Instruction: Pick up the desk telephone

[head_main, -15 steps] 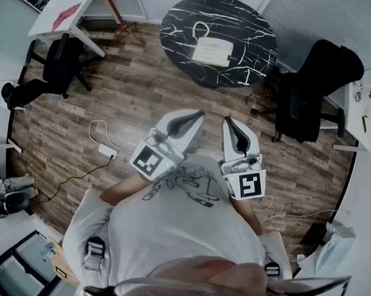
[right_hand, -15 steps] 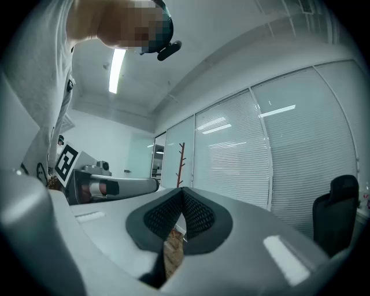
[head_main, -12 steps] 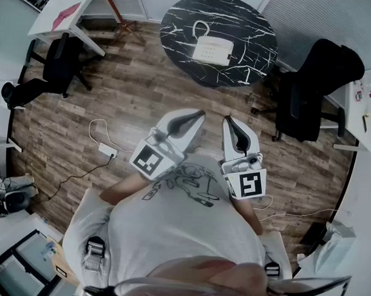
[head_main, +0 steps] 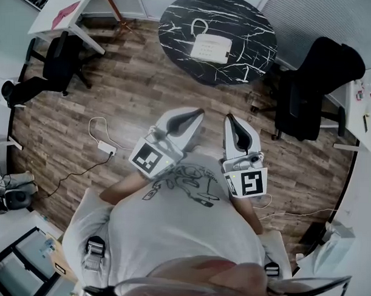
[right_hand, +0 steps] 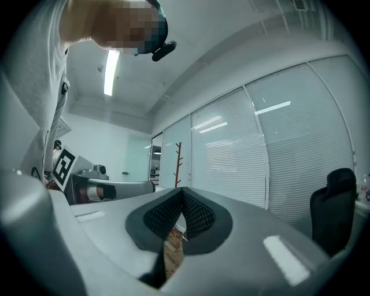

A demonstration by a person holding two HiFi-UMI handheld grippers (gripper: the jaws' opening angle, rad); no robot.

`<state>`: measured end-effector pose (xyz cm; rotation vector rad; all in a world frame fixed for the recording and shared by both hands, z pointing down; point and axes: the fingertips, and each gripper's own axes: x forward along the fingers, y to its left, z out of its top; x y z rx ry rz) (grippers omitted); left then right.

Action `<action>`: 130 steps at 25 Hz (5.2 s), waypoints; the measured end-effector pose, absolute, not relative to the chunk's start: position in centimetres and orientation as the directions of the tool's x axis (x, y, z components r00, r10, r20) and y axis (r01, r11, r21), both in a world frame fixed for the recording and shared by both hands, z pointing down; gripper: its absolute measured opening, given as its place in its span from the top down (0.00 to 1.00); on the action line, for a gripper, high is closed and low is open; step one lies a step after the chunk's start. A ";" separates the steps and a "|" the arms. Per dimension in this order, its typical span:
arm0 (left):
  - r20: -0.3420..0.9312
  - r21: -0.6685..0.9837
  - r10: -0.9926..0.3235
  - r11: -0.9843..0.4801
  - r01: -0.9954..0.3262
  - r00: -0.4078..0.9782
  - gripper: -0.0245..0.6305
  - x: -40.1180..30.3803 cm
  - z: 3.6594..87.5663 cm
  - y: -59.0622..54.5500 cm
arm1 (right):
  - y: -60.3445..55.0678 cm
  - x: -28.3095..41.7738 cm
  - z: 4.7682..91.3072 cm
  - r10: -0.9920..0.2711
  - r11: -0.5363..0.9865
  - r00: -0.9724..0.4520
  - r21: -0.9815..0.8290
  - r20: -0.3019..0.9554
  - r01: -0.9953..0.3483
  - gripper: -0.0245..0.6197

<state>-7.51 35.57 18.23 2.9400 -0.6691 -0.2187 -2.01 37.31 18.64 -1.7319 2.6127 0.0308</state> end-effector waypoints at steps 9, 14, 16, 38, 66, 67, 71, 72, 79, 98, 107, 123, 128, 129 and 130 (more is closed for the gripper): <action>-0.111 0.157 -0.452 -0.887 -0.433 0.885 0.96 -4.5 19.2 37.3 | 39.5 0.9 19.5 -0.914 0.406 -0.406 0.006 0.001 -0.914 0.95; -0.093 0.164 -0.454 -0.885 -0.436 0.886 0.96 -3.2 20.1 38.2 | 40.2 2.0 20.2 -0.910 0.414 -0.414 -0.003 0.012 -0.910 0.95; -0.088 0.166 -0.453 -0.885 -0.435 0.887 0.96 -3.0 20.3 38.2 | 40.1 2.0 20.6 -0.907 0.421 -0.421 -0.012 0.016 -0.907 0.95; -0.091 0.185 -0.396 -0.908 -0.376 0.914 0.96 -3.9 22.0 15.6 | 18.0 0.6 21.6 -0.936 0.352 -0.352 -0.011 0.021 -0.936 0.95; 0.019 0.251 -0.401 -0.885 -0.392 0.916 0.92 -4.8 26.1 -5.6 | -3.5 -0.5 24.4 -0.929 0.356 -0.356 -0.021 0.103 -0.934 0.95; 0.026 0.251 -0.403 -0.883 -0.397 0.915 0.92 -4.4 26.4 -5.8 | -3.6 -0.1 24.7 -0.927 0.358 -0.358 -0.024 0.110 -0.934 0.95; 0.049 0.279 -0.406 -0.872 -0.403 0.913 0.92 -2.8 27.9 -6.6 | -4.3 1.6 26.4 -0.914 0.376 -0.378 -0.044 0.146 -0.926 0.95; 0.058 0.283 -0.402 -0.871 -0.401 0.914 0.92 -2.5 28.5 -6.8 | -4.6 2.0 27.0 -0.912 0.377 -0.380 -0.046 0.157 -0.925 0.95; 0.168 0.312 -0.381 -0.854 -0.416 0.909 0.87 -0.4 34.5 -8.6 | -6.2 5.5 32.7 -0.889 0.371 -0.381 -0.089 0.253 -0.925 0.90; 0.470 0.393 -0.289 -0.778 -0.490 0.834 0.62 0.7 57.8 -12.6 | -9.0 11.4 53.3 -0.790 0.281 -0.340 -0.192 0.511 -0.940 0.56; 0.576 0.443 -0.244 -0.708 -0.549 0.780 0.49 0.1 66.9 -13.7 | -9.0 12.6 62.8 -0.726 0.191 -0.327 -0.280 0.605 -0.941 0.42; 0.622 0.524 -0.166 -0.637 -0.565 0.765 0.41 1.3 72.8 -13.6 | -8.7 12.5 70.1 -0.685 0.107 -0.330 -0.358 0.649 -0.928 0.35; 0.632 0.518 -0.166 -0.636 -0.572 0.757 0.41 1.3 73.1 -13.7 | -8.7 12.4 71.0 -0.667 0.093 -0.325 -0.358 0.670 -0.929 0.35; 0.632 0.517 -0.167 -0.636 -0.572 0.757 0.41 1.3 73.1 -13.7 | -8.6 12.3 71.2 -0.664 0.093 -0.326 -0.358 0.673 -0.929 0.35; 0.631 0.517 -0.167 -0.637 -0.572 0.757 0.41 1.4 73.1 -13.7 | -8.6 12.2 71.3 -0.663 0.092 -0.327 -0.360 0.673 -0.928 0.35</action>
